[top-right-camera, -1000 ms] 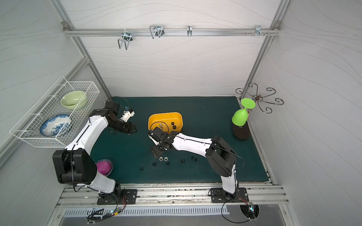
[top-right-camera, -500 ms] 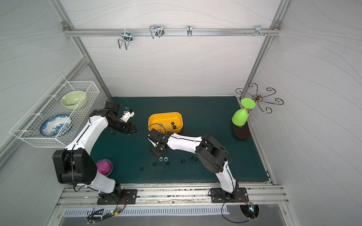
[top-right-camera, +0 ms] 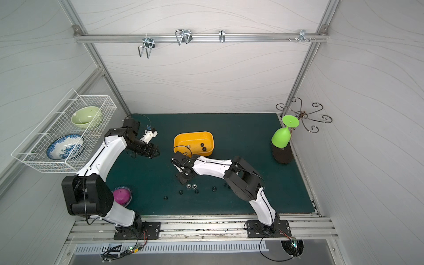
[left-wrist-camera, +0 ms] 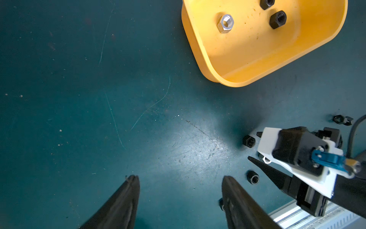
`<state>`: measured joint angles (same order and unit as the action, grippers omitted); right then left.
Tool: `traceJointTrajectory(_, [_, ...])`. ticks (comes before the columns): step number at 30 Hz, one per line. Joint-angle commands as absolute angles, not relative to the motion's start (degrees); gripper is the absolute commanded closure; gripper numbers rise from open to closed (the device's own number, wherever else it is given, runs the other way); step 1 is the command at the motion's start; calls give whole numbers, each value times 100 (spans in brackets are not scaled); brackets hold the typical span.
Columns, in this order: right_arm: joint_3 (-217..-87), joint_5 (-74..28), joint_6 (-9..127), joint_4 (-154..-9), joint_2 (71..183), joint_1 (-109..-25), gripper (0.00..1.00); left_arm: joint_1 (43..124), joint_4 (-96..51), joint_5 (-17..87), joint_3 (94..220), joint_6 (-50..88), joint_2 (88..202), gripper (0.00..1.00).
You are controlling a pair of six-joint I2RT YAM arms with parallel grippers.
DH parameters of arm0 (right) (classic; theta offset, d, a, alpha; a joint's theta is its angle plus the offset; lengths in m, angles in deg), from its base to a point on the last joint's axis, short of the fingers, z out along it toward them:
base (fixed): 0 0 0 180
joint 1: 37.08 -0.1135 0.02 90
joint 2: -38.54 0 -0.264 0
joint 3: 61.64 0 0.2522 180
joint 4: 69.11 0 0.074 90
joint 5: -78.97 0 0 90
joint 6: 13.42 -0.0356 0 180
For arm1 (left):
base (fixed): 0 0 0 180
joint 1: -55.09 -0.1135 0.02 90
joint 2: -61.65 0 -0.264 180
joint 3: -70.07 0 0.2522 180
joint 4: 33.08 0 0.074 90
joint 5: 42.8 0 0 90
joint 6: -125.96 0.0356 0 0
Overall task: Put the nuts on the desktop into the storage box
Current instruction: Pick up the nut from the center of the board.
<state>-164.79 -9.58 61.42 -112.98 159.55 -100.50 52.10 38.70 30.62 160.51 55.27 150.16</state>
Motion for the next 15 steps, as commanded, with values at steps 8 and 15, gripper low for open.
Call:
traceJointTrajectory(8, [-16575,-885,6173,-11513,16231,-10054,60,5201,3851,3043,16064,5591,14938,30])
traceJointTrajectory(15, [-16577,-848,6190,-11522,16245,-10054,61,5201,3869,3028,16084,5591,14954,30])
